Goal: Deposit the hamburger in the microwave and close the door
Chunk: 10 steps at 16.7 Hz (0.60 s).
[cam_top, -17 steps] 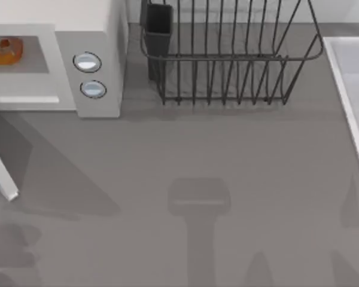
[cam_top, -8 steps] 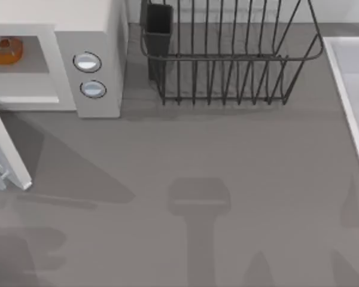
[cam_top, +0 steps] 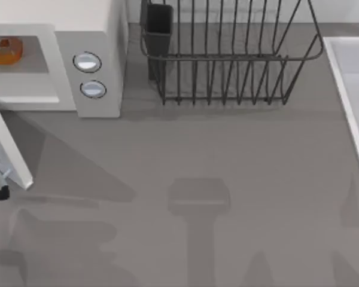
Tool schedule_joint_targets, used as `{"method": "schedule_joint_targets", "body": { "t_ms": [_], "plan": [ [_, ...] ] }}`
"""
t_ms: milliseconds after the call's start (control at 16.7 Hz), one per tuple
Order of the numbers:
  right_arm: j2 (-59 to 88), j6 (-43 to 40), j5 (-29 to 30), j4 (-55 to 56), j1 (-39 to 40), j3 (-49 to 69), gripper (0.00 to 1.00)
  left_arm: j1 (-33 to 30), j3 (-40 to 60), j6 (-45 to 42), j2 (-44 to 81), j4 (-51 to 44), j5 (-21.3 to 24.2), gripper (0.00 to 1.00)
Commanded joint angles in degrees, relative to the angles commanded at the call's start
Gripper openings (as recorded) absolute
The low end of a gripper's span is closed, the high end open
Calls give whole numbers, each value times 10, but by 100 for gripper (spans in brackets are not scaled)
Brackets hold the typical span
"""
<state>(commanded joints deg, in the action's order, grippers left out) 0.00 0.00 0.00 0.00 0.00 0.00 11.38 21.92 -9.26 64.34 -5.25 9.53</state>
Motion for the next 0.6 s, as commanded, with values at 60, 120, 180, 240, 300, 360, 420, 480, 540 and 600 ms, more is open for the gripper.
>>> {"method": "schedule_joint_targets", "body": {
  "t_ms": [60, 120, 180, 240, 300, 360, 420, 480, 540, 600],
  "plan": [
    [0, 0, 0, 0, 0, 0, 100, -33, -4, 24, -8, 1, -21, 0],
    [0, 0, 0, 0, 0, 0, 100, -61, -9, 46, -17, 1, -42, 0],
    [0, 0, 0, 0, 0, 0, 100, -84, -14, 63, -27, 2, -60, 0],
    [0, 0, 0, 0, 0, 0, 100, -101, -19, 77, -37, 3, -74, 0],
    [0, 0, 0, 0, 0, 0, 100, -111, -24, 85, -45, 3, -82, 0],
    [0, 0, 0, 0, 0, 0, 100, -116, -27, 89, -48, 4, -84, 0],
    [0, 0, 0, 0, 0, 0, 100, -116, -27, 89, -48, 4, -85, 0],
    [0, 0, 0, 0, 0, 0, 100, -116, -27, 89, -48, 4, -85, 0],
    [0, 0, 0, 0, 0, 0, 100, -116, -27, 89, -48, 4, -85, 0],
    [0, 0, 0, 0, 0, 0, 100, -114, -25, 88, -46, 4, -82, 0]
  ]
}}
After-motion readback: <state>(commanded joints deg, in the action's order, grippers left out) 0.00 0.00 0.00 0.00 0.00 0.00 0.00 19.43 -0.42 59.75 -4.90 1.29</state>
